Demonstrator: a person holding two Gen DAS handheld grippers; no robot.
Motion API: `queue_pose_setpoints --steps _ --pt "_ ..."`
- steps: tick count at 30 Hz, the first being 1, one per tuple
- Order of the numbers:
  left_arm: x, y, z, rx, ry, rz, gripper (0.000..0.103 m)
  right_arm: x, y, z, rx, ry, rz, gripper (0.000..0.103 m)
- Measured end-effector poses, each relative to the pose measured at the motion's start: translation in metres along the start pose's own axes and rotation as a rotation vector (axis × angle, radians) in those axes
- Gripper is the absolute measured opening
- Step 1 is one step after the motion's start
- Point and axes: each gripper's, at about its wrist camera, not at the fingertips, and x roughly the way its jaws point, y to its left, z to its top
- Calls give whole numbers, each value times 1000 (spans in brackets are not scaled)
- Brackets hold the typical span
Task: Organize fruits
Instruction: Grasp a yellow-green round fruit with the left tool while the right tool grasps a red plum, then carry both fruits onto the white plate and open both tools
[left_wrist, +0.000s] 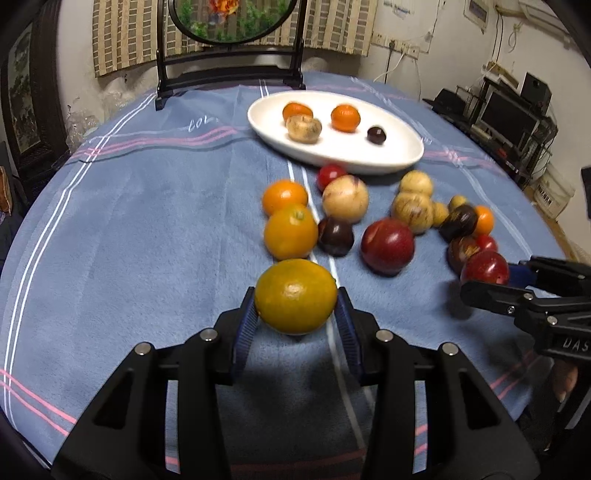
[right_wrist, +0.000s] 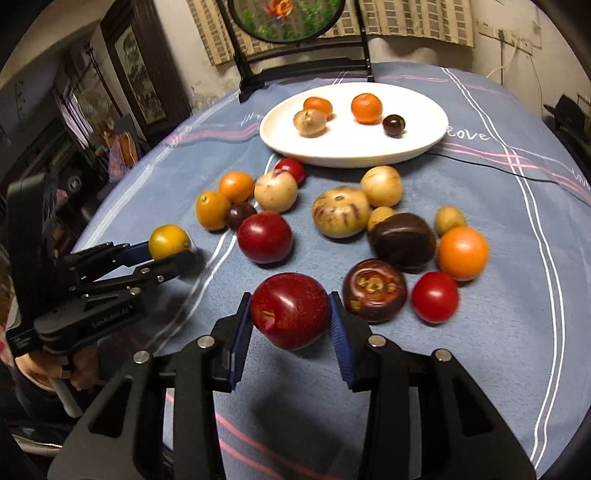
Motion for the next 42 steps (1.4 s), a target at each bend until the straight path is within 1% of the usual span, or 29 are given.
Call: queue_pose_setpoints --steps 2,5,10,13,15,17,18,21,25,27,29,30,31,32,33,34,35,38,39,40,42 --pt "-7 -1 11 3 -19 -21 43 -6 -4 6 1 -20 -3 41" --pt "-12 -7 29 36 -50 -21 43 -13 -11 20 -2 -46 -20 41" --pt "0 -20 78 84 -85 -13 43 -10 -15 64 -54 -84 -85 41" --pt "19 -28 108 114 -89 0 43 10 -17 96 -97 -59 -139 41" --pt "39 -29 128 108 -71 10 43 25 -20 113 -116 -35 -159 41" --pt "55 -28 140 102 -59 13 43 46 -24 128 -132 4 -186 41" --pt "69 -26 147 91 -38 32 43 54 -26 134 -136 21 -193 41" --pt "90 -18 156 57 3 31 43 77 -35 144 -142 58 -210 41" --pt "111 -6 163 16 38 35 43 103 -46 151 -146 105 -257 41" --pt "118 -2 165 0 51 32 43 110 -50 154 -141 109 -278 41" --pt "123 1 167 -11 62 29 43 115 -55 158 -120 124 -286 45" --pt "125 3 168 -13 67 27 43 114 -58 159 -109 117 -289 45" --pt "127 4 169 -16 68 30 44 112 -59 160 -102 107 -288 47" --pt "126 5 169 -19 62 36 44 107 -61 160 -92 85 -289 51" --pt "124 5 169 -20 54 41 51 103 -62 160 -85 70 -290 54" --pt "120 4 170 -22 39 47 60 95 -63 158 -76 43 -291 61" --pt "114 4 170 -23 19 51 62 87 -64 156 -71 21 -289 64" --pt "96 1 169 0 -20 52 68 61 -69 146 -44 -25 -274 65" --pt "88 -1 166 15 -34 54 72 53 -71 142 -28 -37 -263 65" --pt "79 -3 163 31 -47 57 73 41 -74 135 -1 -54 -241 65" --pt "64 -8 155 63 -66 61 76 28 -78 123 28 -67 -224 65"
